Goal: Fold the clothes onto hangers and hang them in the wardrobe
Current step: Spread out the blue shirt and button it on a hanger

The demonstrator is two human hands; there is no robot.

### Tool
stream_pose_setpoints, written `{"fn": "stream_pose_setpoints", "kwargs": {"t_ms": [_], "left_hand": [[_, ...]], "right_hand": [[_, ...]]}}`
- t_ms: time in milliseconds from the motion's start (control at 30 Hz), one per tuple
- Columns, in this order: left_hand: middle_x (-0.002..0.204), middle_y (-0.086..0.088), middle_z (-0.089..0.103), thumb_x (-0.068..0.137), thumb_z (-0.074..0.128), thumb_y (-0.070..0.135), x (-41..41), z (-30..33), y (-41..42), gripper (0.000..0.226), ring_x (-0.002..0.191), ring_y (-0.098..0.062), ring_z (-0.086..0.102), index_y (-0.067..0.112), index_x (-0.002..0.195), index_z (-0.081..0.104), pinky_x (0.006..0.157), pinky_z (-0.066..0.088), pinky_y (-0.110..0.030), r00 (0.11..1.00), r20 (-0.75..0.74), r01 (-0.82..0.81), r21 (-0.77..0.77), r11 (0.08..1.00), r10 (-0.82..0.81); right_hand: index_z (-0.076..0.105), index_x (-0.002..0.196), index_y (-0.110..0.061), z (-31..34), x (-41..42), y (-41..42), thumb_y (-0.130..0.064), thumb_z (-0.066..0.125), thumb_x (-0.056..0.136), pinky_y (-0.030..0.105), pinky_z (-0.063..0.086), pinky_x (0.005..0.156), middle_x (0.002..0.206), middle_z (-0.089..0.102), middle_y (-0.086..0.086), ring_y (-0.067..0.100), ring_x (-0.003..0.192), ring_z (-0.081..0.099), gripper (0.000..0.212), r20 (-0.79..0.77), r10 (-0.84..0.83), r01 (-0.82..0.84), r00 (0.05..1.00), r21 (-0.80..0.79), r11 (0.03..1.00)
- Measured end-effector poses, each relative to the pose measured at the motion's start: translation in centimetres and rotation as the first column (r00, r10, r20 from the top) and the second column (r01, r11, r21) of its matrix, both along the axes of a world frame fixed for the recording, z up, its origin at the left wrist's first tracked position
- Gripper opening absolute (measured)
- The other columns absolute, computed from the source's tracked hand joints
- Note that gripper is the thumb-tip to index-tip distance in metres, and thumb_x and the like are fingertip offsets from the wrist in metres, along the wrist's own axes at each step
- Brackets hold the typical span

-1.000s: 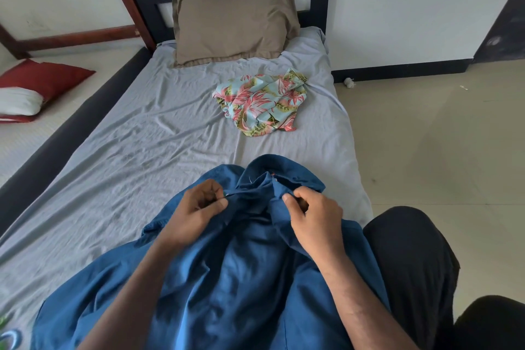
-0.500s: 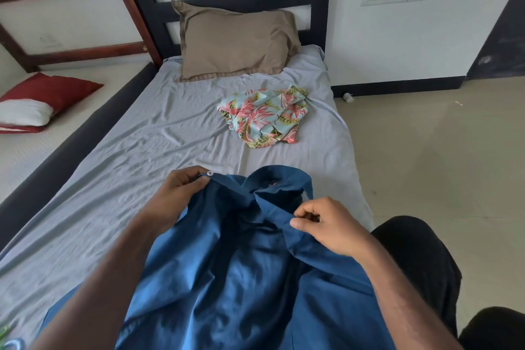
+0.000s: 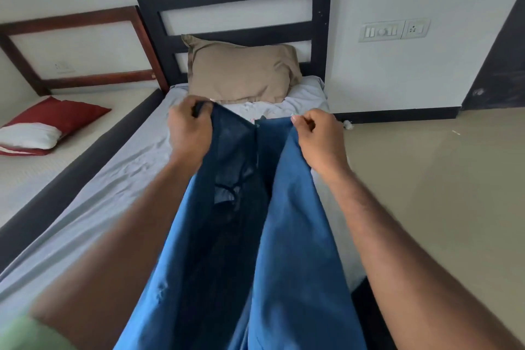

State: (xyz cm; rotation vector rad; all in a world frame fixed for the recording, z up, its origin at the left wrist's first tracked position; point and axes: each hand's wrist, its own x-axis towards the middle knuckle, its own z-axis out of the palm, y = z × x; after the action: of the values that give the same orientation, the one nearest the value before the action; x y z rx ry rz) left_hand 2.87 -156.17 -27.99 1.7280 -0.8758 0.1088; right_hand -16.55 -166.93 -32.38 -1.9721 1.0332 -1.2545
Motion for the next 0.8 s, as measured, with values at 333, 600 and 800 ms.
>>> {"fn": "stream_pose_setpoints", "kwargs": {"t_ms": [333, 600, 800], "left_hand": [[0.073, -0.001, 0.072, 0.085, 0.074, 0.021, -11.4, -16.3, 10.7, 0.008, 0.066, -0.018, 0.065, 0.029, 0.086, 0.076, 0.061, 0.05, -0.037, 0.871, -0.46, 0.256, 0.125, 0.959, -0.173], [0.074, -0.016, 0.067, 0.089, 0.075, 0.01, -13.8, -18.0, 11.6, 0.017, 0.067, -0.024, 0.061, 0.025, 0.098, 0.076, 0.07, 0.055, -0.05, 0.812, -0.568, 0.184, 0.034, 0.982, -0.132], [0.067, 0.003, 0.063, 0.091, 0.071, 0.004, -13.8, -18.2, 11.4, 0.021, 0.06, -0.015, 0.052, 0.024, 0.093, 0.076, 0.062, 0.046, -0.033, 0.863, -0.471, 0.221, 0.026, 0.975, -0.184]], "right_hand": [[0.036, 0.058, -0.023, -12.2, -2.8, 11.0, -0.026, 0.065, 0.096, 0.026, 0.031, 0.051, 0.048, 0.042, -0.007, 0.011, 0.05, 0.042, 0.048, -0.189, 0.144, -0.077, 0.971, 0.323, 0.943], [0.057, 0.068, -0.029, -14.5, -4.8, 14.1, -0.014, 0.072, 0.091, 0.013, 0.037, 0.057, 0.057, 0.058, -0.019, 0.003, 0.055, 0.053, 0.032, 0.061, 0.191, -0.199, 0.98, 0.405, 0.892], [0.063, 0.07, -0.021, -14.8, -4.9, 14.1, -0.013, 0.074, 0.088, 0.016, 0.038, 0.054, 0.055, 0.059, -0.012, 0.003, 0.05, 0.048, 0.023, 0.123, 0.208, -0.242, 0.97, 0.508, 0.827]]}}
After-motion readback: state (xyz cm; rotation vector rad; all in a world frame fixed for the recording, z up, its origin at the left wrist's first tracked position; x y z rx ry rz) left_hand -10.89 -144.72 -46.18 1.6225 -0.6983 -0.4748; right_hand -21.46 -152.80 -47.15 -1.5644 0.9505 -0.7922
